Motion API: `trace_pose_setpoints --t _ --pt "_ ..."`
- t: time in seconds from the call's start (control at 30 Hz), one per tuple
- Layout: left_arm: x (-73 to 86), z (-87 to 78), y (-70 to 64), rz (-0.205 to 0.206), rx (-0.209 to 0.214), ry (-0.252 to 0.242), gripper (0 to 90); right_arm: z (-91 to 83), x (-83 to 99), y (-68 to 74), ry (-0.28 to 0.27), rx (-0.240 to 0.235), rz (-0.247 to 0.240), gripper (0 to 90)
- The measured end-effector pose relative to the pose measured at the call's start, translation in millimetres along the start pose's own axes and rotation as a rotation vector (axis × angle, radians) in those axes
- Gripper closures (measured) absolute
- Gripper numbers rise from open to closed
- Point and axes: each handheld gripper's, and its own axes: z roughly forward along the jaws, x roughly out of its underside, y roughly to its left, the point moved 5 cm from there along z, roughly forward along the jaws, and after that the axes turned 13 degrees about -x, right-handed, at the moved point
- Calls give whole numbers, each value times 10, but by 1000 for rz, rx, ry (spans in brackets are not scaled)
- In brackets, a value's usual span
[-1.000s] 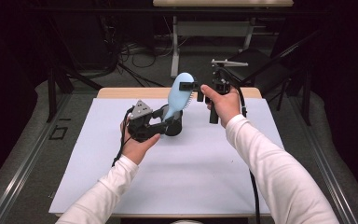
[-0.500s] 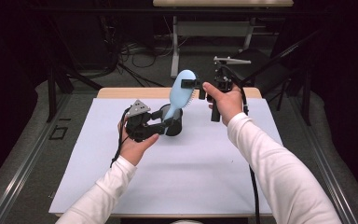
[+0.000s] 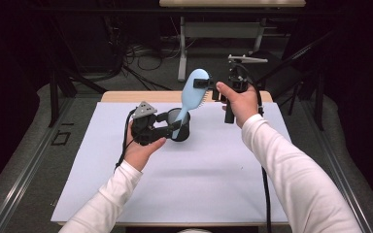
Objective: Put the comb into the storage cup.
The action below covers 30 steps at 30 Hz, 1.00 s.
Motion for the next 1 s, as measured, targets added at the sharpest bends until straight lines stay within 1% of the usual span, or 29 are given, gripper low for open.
trace_pose_setpoints --t 0.13,0.23,0.33,0.43,0.5,0.53,0.63,0.73,0.77,0.87,0.97,1.0 --pt "-32 -32 46 -7 -24 -1 399 -43 -33 1 -10 7 -4 524" --pt "-34 -38 83 -12 -39 14 378 -69 -58 3 -15 11 -10 525" --pt "-29 -43 127 -21 -56 14 365 -86 -78 8 -20 14 -15 525" --pt "-28 -52 175 -28 -60 1 350 -97 -96 8 -26 20 -20 525" --pt "-24 -54 199 -37 -45 -11 339 -101 -102 9 -28 23 -20 524" --pt "-17 -56 214 -42 -45 -12 331 -103 -104 8 -28 24 -21 525" --pt "4 -56 248 -47 -62 -17 316 -106 -111 1 -31 26 -22 524" --pt "28 -49 274 -61 -65 -7 289 -110 -117 -4 -33 32 -26 524" --pt "42 -40 287 -70 -69 -2 273 -112 -120 -6 -34 34 -30 524" --pt "68 -23 304 -78 -64 15 211 -120 -131 -4 -35 38 -37 525" --pt "99 -3 327 -95 -60 20 155 -127 -146 4 -42 45 -47 525" --pt "106 0 335 -97 -62 21 150 -126 -148 6 -43 47 -51 524"
